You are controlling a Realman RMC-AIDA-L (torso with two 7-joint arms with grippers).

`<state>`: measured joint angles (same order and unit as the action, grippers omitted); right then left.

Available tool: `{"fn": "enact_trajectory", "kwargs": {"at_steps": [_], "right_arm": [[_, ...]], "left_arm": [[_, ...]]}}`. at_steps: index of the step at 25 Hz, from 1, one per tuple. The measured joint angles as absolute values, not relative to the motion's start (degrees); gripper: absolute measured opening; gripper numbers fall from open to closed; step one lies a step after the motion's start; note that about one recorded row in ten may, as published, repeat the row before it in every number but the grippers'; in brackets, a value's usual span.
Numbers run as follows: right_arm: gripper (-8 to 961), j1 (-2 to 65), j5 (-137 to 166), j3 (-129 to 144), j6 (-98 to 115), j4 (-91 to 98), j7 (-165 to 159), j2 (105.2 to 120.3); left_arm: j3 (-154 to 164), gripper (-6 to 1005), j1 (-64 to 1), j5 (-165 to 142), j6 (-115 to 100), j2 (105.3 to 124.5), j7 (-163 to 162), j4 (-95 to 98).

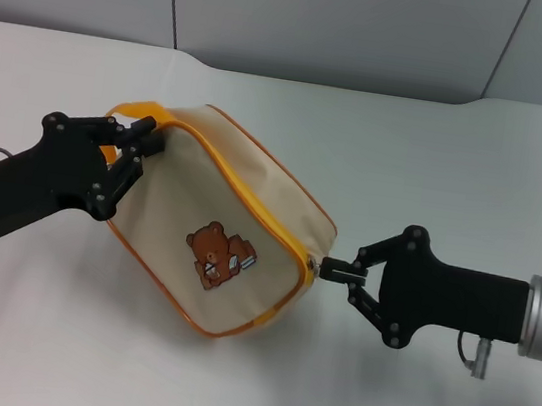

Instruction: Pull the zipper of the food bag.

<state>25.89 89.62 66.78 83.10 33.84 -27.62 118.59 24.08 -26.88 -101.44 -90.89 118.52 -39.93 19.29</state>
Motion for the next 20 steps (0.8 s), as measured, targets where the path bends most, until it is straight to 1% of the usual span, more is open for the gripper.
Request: {"fn": "enact_trajectory", "kwargs": {"at_steps": [3, 7, 17, 20], "right_arm": [[72, 25.67, 89.69, 65.86, 83.31, 33.74, -28.42, 118.54], [81, 25.1, 89.69, 64.03, 82.71, 33.17, -30.55, 118.92], [105, 24.1, 89.29, 61.56, 84.47, 32.21, -37.82, 118.83], [236, 23.72, 89.27, 56.33, 88.29, 29.91, -39.18, 118.91]], "left_arm": [[24.08, 176, -26.75, -101.4, -90.74, 118.49, -39.92, 19.26], [24.08, 183, -26.59, -101.4, -90.7, 118.51, -40.11, 19.2], [23.45, 200, -24.59, -101.27, -90.37, 118.53, -40.0, 17.72], [23.45, 205, -24.2, -101.27, -89.93, 118.57, -39.97, 17.66]]}}
